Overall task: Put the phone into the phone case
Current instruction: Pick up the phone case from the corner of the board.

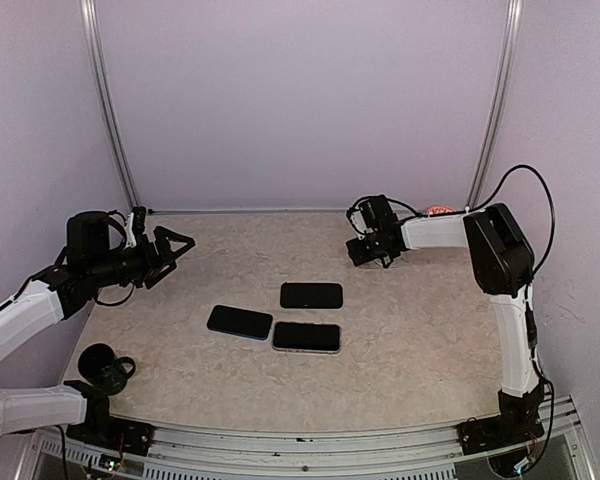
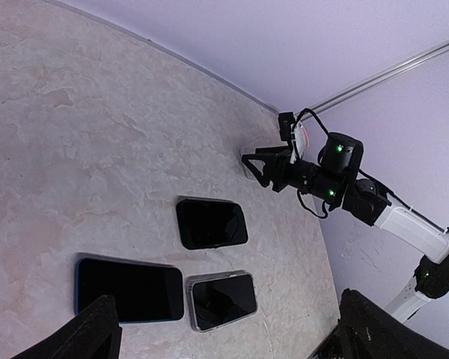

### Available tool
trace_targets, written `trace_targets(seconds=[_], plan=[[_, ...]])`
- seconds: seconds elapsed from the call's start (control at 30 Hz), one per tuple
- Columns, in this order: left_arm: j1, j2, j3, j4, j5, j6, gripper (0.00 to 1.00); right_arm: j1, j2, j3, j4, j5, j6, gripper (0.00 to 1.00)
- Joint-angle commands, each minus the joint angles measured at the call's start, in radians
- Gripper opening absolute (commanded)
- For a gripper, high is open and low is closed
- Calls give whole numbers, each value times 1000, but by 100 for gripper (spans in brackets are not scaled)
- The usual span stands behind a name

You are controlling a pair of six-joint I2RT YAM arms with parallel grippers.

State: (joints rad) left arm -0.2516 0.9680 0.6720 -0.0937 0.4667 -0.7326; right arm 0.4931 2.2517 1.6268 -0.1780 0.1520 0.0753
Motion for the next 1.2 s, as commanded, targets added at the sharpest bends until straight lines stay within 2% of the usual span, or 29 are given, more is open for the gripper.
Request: trace_targets(seconds=[0.0, 0.4, 0.5, 0.7, 0.83, 1.17], plan=[[7, -3, -14, 30, 12, 10, 99, -2, 24, -12, 8, -45, 16, 56], [7, -3, 9, -6, 51, 58, 99, -2, 63, -14, 4, -101, 29, 42], [6, -3, 14, -11, 70, 69, 99, -2, 63, -15, 5, -112, 24, 33], [3, -14, 18, -21, 105, 101, 99, -1, 42, -32, 7, -172, -5, 0], [-4, -26, 23, -34, 115, 140, 99, 10, -26, -92, 31, -221, -62, 0], [-11, -16, 55, -87, 90, 191, 99, 166, -213, -194, 10, -162, -321, 0]])
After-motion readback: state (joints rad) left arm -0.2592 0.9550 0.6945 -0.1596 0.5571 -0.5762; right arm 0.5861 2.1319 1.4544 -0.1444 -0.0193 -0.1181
